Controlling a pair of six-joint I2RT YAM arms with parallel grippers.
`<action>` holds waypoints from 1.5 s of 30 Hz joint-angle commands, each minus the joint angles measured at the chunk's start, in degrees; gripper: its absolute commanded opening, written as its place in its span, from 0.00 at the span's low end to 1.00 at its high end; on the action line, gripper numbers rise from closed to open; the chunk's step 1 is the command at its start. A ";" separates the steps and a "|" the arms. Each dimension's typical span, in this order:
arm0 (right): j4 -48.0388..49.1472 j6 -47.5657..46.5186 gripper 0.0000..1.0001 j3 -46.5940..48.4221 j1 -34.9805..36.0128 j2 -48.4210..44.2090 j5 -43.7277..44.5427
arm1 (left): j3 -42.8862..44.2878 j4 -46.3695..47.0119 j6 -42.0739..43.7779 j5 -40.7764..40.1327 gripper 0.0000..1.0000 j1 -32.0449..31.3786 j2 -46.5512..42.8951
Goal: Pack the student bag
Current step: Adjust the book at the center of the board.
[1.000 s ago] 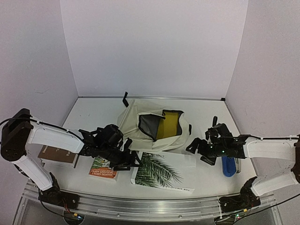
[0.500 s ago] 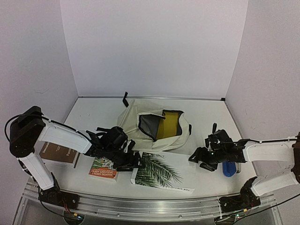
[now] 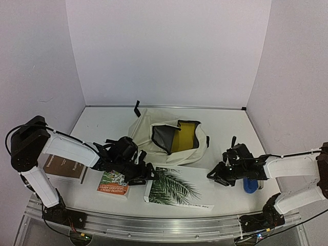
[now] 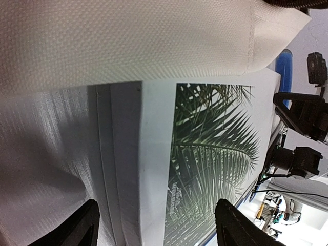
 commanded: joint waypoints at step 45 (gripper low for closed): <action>-12.20 -30.08 0.89 23.45 0.05 7.37 3.02 | -2.42 0.35 2.22 5.52 0.62 0.29 -9.90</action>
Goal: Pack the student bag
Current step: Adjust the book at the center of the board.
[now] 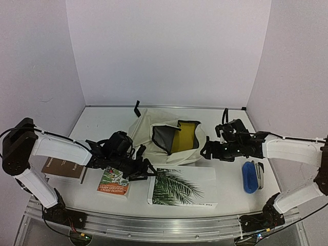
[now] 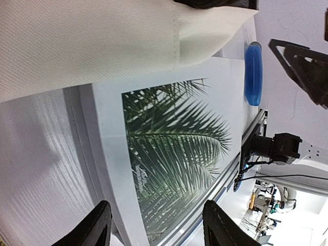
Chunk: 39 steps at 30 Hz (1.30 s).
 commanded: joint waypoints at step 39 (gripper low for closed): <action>4.86 -9.08 0.80 4.49 0.73 16.42 -13.10 | 0.01 4.39 -9.78 9.16 0.70 -9.42 5.24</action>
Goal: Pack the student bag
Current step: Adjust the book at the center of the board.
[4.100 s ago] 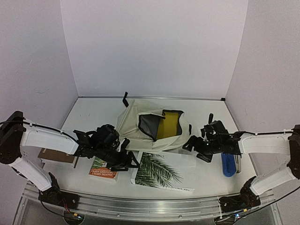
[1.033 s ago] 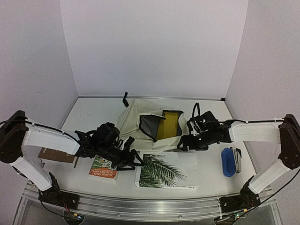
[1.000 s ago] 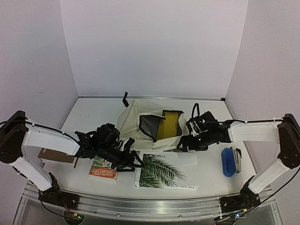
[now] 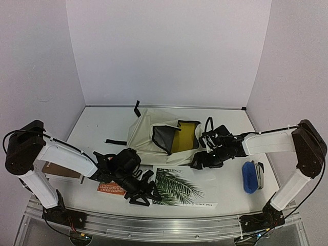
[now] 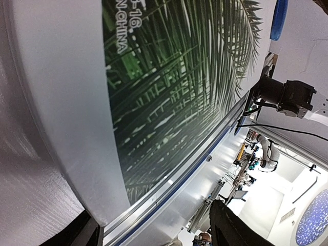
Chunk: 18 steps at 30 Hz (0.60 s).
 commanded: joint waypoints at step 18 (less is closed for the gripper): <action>0.28 5.69 0.77 -3.49 0.84 -5.43 -12.36 | 2.46 15.00 -0.76 -10.98 0.72 7.92 2.38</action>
